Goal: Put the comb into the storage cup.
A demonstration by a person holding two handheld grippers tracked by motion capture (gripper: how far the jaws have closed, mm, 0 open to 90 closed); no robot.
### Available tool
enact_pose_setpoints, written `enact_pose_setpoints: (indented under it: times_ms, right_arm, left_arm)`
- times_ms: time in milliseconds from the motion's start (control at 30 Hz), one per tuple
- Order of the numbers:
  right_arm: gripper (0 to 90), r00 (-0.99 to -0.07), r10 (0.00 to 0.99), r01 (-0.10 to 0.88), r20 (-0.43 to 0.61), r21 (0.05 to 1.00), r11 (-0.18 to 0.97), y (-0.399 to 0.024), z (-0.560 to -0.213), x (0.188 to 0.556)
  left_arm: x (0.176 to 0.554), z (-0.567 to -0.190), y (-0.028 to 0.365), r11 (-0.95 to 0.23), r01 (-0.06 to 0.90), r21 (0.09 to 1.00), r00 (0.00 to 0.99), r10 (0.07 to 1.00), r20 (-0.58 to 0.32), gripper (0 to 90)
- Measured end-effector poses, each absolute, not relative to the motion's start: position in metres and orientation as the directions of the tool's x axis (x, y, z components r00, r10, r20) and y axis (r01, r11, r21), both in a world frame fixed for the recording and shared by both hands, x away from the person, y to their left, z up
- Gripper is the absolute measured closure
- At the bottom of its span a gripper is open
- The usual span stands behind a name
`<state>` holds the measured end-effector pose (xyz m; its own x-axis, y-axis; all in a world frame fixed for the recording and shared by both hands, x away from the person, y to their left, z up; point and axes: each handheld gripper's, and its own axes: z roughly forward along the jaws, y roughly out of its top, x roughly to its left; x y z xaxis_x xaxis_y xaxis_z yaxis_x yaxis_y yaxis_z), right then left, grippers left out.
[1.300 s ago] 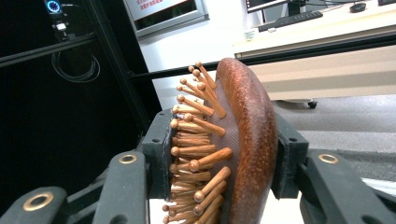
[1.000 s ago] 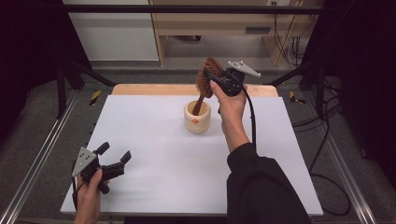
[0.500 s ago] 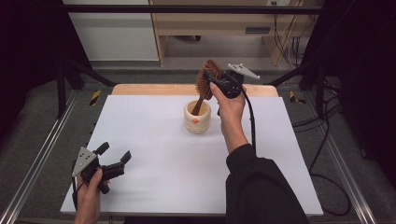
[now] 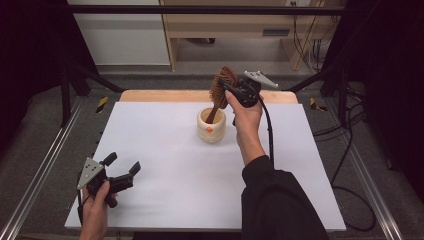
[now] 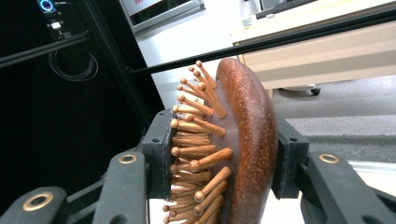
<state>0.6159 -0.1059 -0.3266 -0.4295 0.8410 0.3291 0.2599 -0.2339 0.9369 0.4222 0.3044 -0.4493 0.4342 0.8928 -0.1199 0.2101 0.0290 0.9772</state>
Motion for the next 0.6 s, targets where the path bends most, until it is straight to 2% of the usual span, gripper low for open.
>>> enact_pose_setpoints:
  times_ms: [600]
  right_arm:
    - [51.2,-0.425,0.835,0.275,0.350,0.929,-0.250,-0.1081,-0.3355,0.6176]
  left_arm:
    - [0.4222,-0.4494,0.3040,0.027,0.212,0.977,0.435,0.893,-0.119,2.8]
